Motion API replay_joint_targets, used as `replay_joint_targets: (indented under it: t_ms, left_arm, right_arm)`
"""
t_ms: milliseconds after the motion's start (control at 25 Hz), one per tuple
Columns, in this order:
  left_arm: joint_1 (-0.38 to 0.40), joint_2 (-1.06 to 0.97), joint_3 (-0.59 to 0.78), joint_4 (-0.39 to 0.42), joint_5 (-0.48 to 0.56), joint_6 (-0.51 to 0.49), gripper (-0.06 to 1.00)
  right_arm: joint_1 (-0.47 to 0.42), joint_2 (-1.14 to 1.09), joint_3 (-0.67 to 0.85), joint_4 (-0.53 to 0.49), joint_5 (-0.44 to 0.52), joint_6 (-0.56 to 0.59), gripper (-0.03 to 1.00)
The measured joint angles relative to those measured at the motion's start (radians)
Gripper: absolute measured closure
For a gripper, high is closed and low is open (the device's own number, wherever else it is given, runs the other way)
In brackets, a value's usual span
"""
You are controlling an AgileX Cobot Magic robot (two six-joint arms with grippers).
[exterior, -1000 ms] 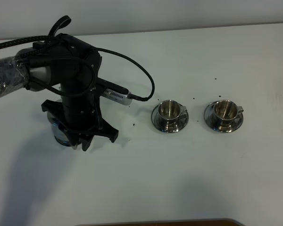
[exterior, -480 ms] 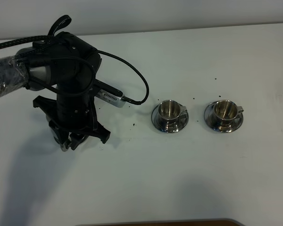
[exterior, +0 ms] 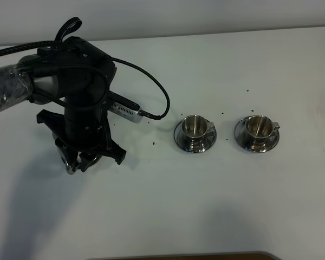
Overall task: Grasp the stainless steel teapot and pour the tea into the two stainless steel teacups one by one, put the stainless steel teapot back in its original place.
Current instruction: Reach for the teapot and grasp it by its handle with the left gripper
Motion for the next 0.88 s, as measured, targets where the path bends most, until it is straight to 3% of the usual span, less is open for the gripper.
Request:
replay_joint_targets:
  t_ms: [240,520,880]
  left_arm:
    - [0.0,-0.024,0.0,-0.099,0.0,0.014,0.62]
    - [0.0,-0.16,0.034,-0.126,0.0,0.006,0.62]
    - [0.0,-0.343,0.219,-0.117,0.0,-0.107,0.62]
  right_arm:
    - [0.0,0.0,0.0,0.0,0.0,-0.001,0.58]
    - [0.0,0.0,0.0,0.0,0.0,-0.001,0.58]
    - [0.0,0.0,0.0,0.0,0.0,0.0,0.58]
